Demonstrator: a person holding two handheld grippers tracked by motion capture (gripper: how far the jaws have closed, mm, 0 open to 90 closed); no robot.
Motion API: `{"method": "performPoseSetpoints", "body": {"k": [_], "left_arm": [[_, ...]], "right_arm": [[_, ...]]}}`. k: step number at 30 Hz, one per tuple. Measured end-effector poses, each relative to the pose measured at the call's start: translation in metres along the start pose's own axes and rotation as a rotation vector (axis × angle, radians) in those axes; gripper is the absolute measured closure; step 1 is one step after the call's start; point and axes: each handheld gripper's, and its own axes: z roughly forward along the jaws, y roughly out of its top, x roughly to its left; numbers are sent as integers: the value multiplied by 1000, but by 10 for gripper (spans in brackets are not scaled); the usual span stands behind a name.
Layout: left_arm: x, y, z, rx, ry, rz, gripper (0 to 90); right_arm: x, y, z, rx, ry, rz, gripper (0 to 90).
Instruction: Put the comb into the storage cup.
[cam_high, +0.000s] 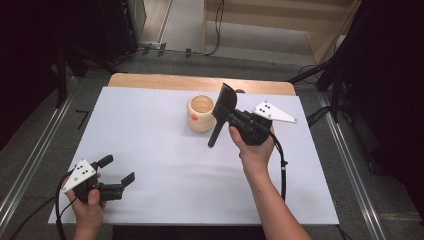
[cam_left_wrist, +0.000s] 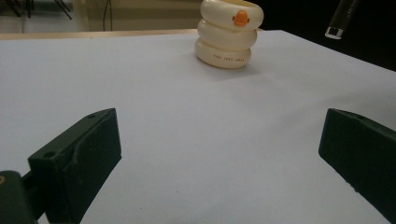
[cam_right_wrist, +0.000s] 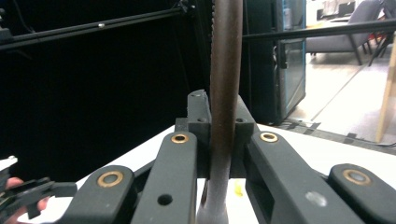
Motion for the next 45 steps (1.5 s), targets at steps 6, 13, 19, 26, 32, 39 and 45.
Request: {"method": "performPoseSetpoints", "body": {"k": [6, 13, 19, 26, 32, 39, 45], "left_arm": [[-1, 0, 0, 0, -2, 1, 0], [-1, 0, 1, 5, -3, 6, 0], [-1, 0, 1, 4, 0, 8, 0], [-1, 0, 1, 4, 0, 8, 0], [-1, 0, 1, 2, -1, 7, 0], [-1, 0, 1, 1, -2, 6, 0], [-1, 0, 1, 3, -1, 5, 0]], "right_arm": [[-1, 4, 5, -14, 4, -2, 826], [-6, 9, 9, -29, 16, 1, 826], [-11, 14, 13, -60, 21, -26, 826], [-15, 18, 19, -80, 26, -36, 826], [-20, 21, 24, -81, 24, -50, 827], [-28, 24, 32, -83, 11, -54, 827], [-34, 26, 37, -93, -1, -44, 828]]}}
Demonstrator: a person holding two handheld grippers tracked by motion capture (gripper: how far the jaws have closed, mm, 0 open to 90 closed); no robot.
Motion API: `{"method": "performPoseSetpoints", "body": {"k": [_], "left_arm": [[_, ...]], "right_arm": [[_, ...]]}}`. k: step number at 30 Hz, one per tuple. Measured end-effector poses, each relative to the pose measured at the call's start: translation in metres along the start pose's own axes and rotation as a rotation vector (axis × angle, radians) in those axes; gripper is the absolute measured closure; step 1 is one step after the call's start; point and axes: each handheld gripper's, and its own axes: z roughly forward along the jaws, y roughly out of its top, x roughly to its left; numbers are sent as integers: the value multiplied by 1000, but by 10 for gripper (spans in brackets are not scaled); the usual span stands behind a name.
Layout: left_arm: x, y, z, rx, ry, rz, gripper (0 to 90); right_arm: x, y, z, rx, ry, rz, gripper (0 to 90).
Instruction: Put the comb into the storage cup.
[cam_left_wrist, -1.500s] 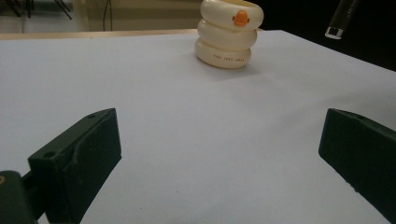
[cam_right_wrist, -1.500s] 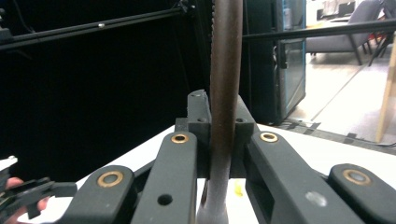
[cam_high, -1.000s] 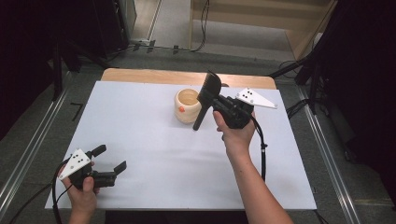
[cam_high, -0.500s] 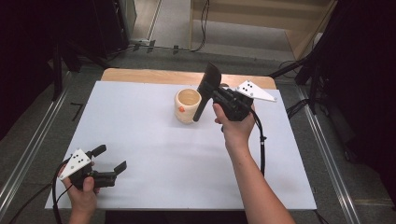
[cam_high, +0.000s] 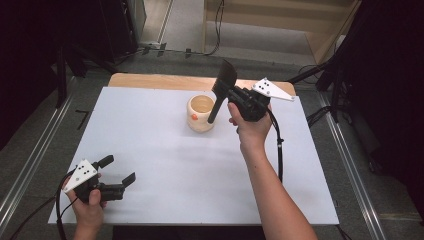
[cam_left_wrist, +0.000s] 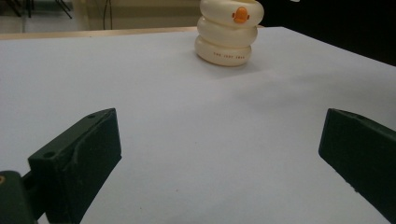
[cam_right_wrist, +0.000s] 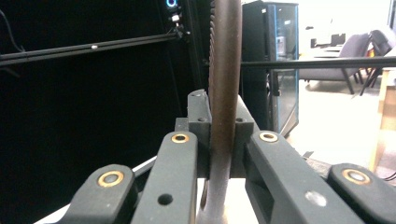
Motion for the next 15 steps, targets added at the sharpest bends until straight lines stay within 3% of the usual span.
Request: {"method": "performPoseSetpoints", "body": {"k": [15], "left_arm": [[0, 0, -1, 0, -2, 1, 0]], "right_arm": [[-16, 7, 21, -12, -51, -7, 828]]}}
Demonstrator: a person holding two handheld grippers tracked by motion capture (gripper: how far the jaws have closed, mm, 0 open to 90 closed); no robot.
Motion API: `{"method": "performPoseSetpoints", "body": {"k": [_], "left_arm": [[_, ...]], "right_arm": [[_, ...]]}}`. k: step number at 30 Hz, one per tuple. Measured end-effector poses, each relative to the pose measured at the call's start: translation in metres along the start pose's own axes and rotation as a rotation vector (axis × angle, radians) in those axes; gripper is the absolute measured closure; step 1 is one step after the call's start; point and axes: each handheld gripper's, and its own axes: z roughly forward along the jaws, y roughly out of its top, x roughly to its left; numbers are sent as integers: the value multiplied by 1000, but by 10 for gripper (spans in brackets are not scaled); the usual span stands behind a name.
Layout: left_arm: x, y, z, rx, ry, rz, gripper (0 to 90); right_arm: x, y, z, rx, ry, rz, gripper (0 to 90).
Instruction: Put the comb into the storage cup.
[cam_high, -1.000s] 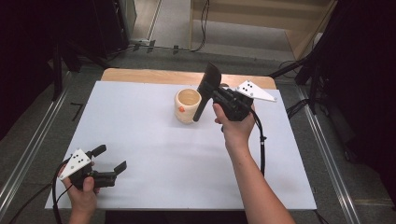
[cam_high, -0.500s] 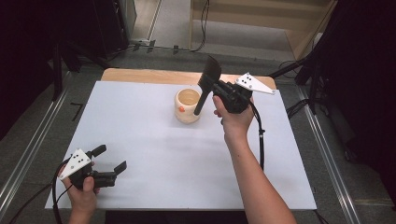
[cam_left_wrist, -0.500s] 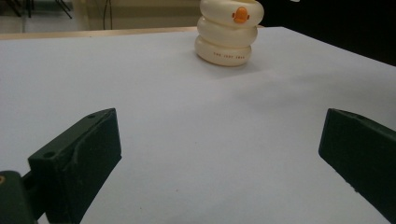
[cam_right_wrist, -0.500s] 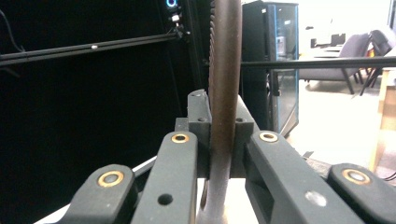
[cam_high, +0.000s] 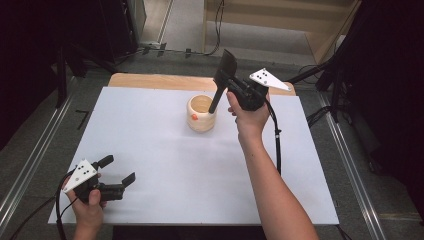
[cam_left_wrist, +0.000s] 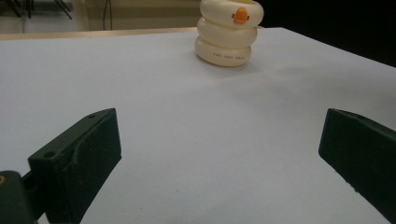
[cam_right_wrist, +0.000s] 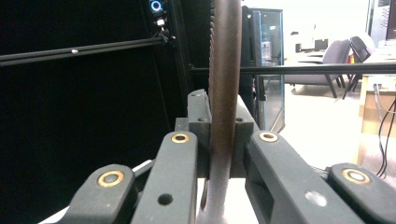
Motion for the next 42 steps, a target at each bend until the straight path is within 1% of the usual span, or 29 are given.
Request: {"method": "performPoseSetpoints", "body": {"k": [3, 6, 7, 10, 14, 16, 18, 20, 30, 33, 35, 38, 40, 42], "left_arm": [[0, 0, 0, -2, -1, 0, 0], [0, 0, 0, -1, -1, -1, 0], [0, 0, 0, -2, 0, -1, 0], [0, 0, 0, -1, -1, -2, 0], [0, 0, 0, 1, -2, 0, 0], [0, 0, 0, -1, -3, -1, 0], [0, 0, 0, 1, -3, -2, 0], [1, 0, 0, 1, -5, -2, 0], [1, 0, 0, 1, -4, -2, 0], [1, 0, 0, 1, -4, -2, 0], [1, 0, 0, 2, -5, 0, 0], [1, 0, 0, 2, -7, 0, 0], [1, 0, 0, 2, -6, -1, 0], [1, 0, 0, 2, -6, -1, 0]], "right_arm": [[-2, 1, 4, 2, -4, -9, 828], [-4, 1, 8, -10, -3, -14, 828], [-4, 1, 9, -7, -4, -9, 828], [-5, 0, 14, -1, -9, -16, 828], [-6, -4, 20, 2, -7, -22, 829], [-6, -7, 23, -3, 7, -37, 829], [-6, -10, 25, 10, 4, -43, 829], [-7, -12, 27, 11, 4, -46, 829], [-9, -22, 36, 33, -1, -32, 829], [-11, -27, 37, 32, -2, -17, 829], [-12, -31, 37, 33, -11, -7, 829], [-13, -37, 39, 46, -7, 2, 829], [-13, -40, 40, 48, -8, -5, 829], [-13, -43, 41, 38, -13, -1, 829]]}}
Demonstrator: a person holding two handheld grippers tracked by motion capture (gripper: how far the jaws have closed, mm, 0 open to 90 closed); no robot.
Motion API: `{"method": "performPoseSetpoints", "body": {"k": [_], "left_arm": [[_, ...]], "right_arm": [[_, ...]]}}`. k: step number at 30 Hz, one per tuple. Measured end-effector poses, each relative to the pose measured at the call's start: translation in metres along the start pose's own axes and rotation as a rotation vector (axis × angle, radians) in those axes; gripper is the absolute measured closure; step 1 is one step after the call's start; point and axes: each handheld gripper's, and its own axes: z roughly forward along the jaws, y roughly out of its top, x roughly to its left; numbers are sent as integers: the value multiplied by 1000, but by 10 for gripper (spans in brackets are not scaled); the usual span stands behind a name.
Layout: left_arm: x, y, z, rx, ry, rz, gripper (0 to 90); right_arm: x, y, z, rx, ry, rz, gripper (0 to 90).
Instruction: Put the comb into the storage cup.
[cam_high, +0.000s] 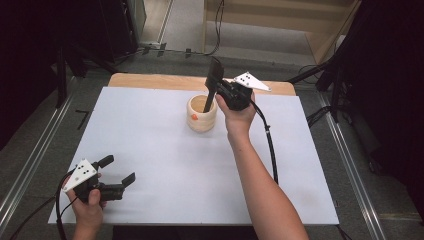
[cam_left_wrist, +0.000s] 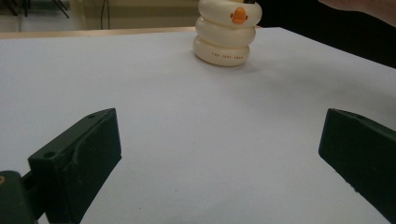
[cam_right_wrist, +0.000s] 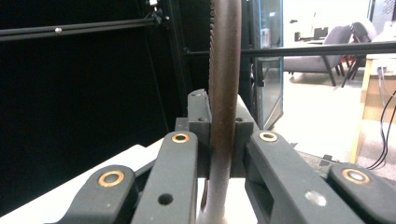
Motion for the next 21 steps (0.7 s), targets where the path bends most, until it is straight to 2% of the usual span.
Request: {"method": "performPoseSetpoints", "body": {"k": [14, 21], "left_arm": [[0, 0, 0, -1, 0, -1, 0], [0, 0, 0, 0, -3, 1, 0]], "right_arm": [[-6, -27, 3, 8, -34, 69, 830], [-8, -39, 3, 2, -52, 85, 829]]}}
